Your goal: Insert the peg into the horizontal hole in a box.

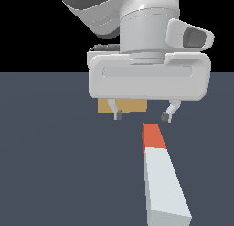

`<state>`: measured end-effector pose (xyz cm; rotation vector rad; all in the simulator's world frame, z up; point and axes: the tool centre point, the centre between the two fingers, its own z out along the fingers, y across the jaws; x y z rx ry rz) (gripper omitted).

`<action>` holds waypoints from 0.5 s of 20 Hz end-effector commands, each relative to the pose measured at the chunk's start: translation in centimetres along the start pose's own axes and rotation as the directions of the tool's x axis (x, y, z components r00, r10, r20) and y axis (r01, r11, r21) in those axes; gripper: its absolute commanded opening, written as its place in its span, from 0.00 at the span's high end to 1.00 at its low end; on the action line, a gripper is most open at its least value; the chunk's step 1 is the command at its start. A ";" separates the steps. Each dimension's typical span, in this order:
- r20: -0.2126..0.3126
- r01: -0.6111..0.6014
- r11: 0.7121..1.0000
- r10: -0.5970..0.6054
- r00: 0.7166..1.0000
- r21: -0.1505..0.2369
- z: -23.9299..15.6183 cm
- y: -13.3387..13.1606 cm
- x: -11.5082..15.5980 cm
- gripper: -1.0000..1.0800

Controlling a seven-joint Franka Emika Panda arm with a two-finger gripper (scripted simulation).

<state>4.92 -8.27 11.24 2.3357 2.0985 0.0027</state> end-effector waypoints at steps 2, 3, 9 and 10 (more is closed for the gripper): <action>0.000 -0.023 1.000 0.023 1.000 0.001 1.7 1.2 -2.3 0.04; 0.000 -0.029 1.000 0.029 1.000 0.001 2.1 1.5 -2.8 0.04; 0.000 -0.051 0.999 0.051 0.999 0.002 3.6 2.6 -4.8 0.04; 0.000 -0.053 0.999 0.053 0.999 0.002 3.7 2.7 -5.0 0.04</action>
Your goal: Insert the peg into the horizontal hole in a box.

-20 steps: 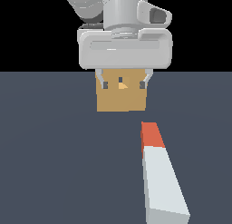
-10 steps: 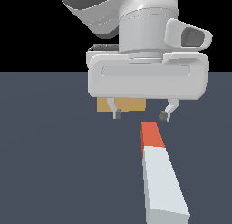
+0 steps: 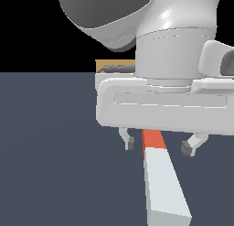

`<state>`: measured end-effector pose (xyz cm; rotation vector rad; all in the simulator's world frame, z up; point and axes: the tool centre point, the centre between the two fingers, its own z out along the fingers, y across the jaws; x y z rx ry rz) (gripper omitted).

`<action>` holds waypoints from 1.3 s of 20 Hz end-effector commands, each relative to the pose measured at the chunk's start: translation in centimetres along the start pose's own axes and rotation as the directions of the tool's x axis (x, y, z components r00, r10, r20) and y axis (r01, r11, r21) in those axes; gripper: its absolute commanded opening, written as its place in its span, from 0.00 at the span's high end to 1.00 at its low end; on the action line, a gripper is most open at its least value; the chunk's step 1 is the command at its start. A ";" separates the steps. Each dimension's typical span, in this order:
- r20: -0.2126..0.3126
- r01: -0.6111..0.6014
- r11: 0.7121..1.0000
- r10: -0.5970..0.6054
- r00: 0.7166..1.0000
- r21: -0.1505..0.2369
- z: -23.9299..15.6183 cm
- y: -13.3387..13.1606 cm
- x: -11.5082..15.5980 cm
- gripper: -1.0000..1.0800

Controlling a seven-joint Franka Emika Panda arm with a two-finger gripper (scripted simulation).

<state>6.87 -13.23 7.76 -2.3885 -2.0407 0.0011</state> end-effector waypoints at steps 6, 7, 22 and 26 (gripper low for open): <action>0.000 -0.008 1.000 0.008 1.000 0.000 0.5 0.4 -0.7 0.04; 0.000 -0.008 1.000 0.008 1.000 0.000 0.5 0.4 -0.7 0.04; -0.001 -0.009 1.000 0.009 1.000 0.000 5.6 0.6 -0.8 0.04; -0.001 -0.009 1.000 0.009 1.000 0.000 5.6 0.6 -0.8 1.00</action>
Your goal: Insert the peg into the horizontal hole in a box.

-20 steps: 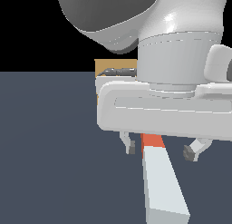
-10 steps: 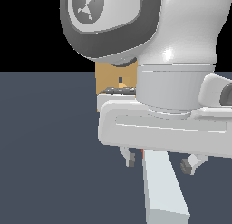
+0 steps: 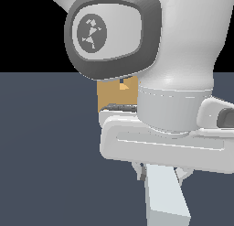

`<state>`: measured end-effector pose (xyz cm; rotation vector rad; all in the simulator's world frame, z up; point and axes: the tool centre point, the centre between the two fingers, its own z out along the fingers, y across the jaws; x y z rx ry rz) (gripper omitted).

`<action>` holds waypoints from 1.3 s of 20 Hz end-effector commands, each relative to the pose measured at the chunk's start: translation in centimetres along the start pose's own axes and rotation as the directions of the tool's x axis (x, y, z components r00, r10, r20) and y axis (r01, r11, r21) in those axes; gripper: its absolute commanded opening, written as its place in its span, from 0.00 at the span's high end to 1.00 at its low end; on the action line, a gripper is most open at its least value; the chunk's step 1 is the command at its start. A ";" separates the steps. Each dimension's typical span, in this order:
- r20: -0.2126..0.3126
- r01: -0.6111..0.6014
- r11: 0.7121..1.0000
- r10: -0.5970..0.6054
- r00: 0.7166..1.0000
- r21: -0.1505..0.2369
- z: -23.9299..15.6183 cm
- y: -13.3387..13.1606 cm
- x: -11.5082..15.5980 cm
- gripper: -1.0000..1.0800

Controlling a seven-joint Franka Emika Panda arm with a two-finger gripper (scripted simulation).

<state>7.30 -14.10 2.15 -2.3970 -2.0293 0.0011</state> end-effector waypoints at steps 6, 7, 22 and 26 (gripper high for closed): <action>0.000 0.000 1.000 0.000 1.000 -0.001 0.0 0.1 0.0 1.00; 0.000 0.000 1.000 0.000 1.000 -0.001 0.0 0.1 0.0 1.00; 0.001 0.084 0.996 -0.084 0.996 -0.001 -4.0 -1.5 7.0 1.00; 0.002 0.143 0.990 -0.143 0.990 -0.001 -6.8 -2.9 11.9 1.00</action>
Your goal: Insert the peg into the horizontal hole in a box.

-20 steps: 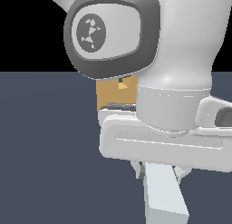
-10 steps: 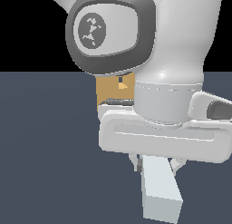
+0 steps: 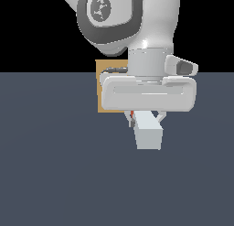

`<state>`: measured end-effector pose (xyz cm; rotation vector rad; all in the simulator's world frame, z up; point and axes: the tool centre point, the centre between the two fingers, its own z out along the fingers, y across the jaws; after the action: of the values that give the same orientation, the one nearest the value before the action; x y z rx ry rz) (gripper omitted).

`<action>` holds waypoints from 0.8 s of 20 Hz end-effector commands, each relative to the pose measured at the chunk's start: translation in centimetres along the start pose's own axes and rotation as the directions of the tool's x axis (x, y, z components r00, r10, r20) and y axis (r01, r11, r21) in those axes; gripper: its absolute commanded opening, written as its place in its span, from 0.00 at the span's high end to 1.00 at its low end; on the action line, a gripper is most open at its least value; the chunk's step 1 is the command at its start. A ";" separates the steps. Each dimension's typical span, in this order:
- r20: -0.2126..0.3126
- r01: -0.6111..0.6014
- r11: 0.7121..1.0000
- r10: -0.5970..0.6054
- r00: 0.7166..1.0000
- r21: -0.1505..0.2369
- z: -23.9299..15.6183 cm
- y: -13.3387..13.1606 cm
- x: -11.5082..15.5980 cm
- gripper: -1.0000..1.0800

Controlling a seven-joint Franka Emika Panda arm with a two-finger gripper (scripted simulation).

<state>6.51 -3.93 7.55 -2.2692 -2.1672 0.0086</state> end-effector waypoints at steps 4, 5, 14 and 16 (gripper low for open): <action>0.001 0.075 0.997 -0.075 0.997 -0.007 -3.8 -1.0 6.2 1.00; 0.001 0.085 0.996 -0.085 0.996 -0.007 -4.3 -1.2 7.1 1.00; 0.001 0.125 0.992 -0.125 0.992 -0.007 -6.4 -2.1 10.5 1.00; 0.001 0.125 0.992 -0.125 0.992 -0.007 -6.4 -2.1 10.5 1.00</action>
<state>4.86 6.72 13.62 -2.1287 -2.3075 0.0061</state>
